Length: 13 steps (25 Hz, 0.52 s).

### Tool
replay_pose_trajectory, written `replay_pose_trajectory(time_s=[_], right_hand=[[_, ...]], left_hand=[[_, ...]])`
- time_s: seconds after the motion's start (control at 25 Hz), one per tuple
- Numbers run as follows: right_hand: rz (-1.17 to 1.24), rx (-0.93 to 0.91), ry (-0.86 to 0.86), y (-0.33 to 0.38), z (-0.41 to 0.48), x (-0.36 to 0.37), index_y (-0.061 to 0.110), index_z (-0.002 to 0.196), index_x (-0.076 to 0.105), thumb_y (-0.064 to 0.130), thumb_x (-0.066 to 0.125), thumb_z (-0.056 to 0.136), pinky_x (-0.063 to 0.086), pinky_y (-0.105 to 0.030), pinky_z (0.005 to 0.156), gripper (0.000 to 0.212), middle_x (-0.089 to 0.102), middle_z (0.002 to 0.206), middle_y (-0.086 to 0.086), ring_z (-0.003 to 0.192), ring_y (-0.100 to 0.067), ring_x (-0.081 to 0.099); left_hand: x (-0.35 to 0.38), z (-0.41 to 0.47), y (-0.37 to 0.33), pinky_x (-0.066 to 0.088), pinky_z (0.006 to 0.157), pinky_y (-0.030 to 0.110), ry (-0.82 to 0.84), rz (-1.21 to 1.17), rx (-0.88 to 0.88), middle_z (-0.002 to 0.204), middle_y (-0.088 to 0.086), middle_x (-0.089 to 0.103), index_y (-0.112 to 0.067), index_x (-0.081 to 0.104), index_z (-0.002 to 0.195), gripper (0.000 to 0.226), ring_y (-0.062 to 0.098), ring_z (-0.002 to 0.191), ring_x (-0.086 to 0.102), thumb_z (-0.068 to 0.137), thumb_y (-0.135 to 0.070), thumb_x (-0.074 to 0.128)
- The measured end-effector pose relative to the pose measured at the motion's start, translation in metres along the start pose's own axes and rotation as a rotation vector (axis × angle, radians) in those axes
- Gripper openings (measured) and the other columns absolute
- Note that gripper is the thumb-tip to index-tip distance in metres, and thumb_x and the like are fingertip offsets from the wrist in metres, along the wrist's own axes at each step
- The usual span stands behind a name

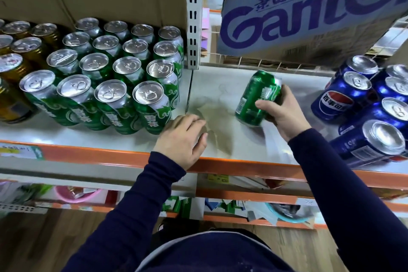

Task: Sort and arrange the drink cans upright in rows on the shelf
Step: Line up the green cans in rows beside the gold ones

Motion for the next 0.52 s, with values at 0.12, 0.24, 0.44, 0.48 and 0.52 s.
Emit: replay_pose_trajectory(time_s=[0.12,0.24,0.44,0.48,0.52], right_hand=[[-0.279,-0.095,0.069,0.021,0.019,0.036,0.015,0.126,0.044,0.005,0.082,0.061,0.051,-0.028,0.087,0.076,0.06,0.116,-0.003,0.104,-0.015,0.06],[-0.552,-0.211,0.066,0.041,0.054,0.081,0.015,0.132,0.04,0.016,0.085,0.063,0.044,-0.028,0.095,0.082,0.056,0.123,0.001,0.112,-0.013,0.053],[-0.815,-0.261,0.099,0.038,0.105,0.145,0.009,0.136,0.035,0.014,0.076,0.072,0.039,-0.023,0.081,0.076,0.056,0.124,-0.01,0.111,-0.023,0.053],[-0.856,-0.264,0.102,0.034,0.111,0.148,0.008,0.133,0.037,0.01,0.074,0.073,0.037,-0.021,0.076,0.071,0.058,0.121,-0.012,0.109,-0.025,0.055],[-0.871,-0.27,0.098,0.032,0.115,0.149,0.008,0.131,0.04,0.008,0.073,0.073,0.036,-0.021,0.073,0.067,0.059,0.118,-0.012,0.107,-0.025,0.056]], left_hand=[[-0.002,-0.001,0.002,0.053,0.07,0.033,-0.003,0.014,-0.038,0.1,0.006,0.065,-0.009,0.067,0.101,0.036,0.025,0.086,0.061,0.087,-0.03,0.041],[-0.005,-0.003,0.003,0.054,0.063,0.031,0.005,0.005,-0.074,0.096,0.006,0.065,-0.009,0.066,0.095,0.033,0.024,0.082,0.061,0.085,-0.03,0.043],[0.004,-0.003,0.009,0.053,0.058,0.036,0.099,0.0,-0.113,0.093,0.006,0.062,-0.014,0.064,0.094,0.031,0.026,0.082,0.059,0.087,-0.034,0.041],[0.005,-0.003,0.01,0.053,0.057,0.036,0.106,-0.002,-0.114,0.092,0.006,0.062,-0.014,0.063,0.095,0.031,0.026,0.082,0.059,0.087,-0.035,0.042],[0.006,-0.003,0.01,0.052,0.057,0.035,0.111,-0.001,-0.113,0.092,0.006,0.062,-0.015,0.063,0.094,0.03,0.026,0.082,0.059,0.087,-0.035,0.042]])
Point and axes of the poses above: each hand's wrist, its own z-axis towards the middle knuckle, its own x-axis out of the palm, y = z × x, the point moved 8 cm from there along z, towards the middle knuckle
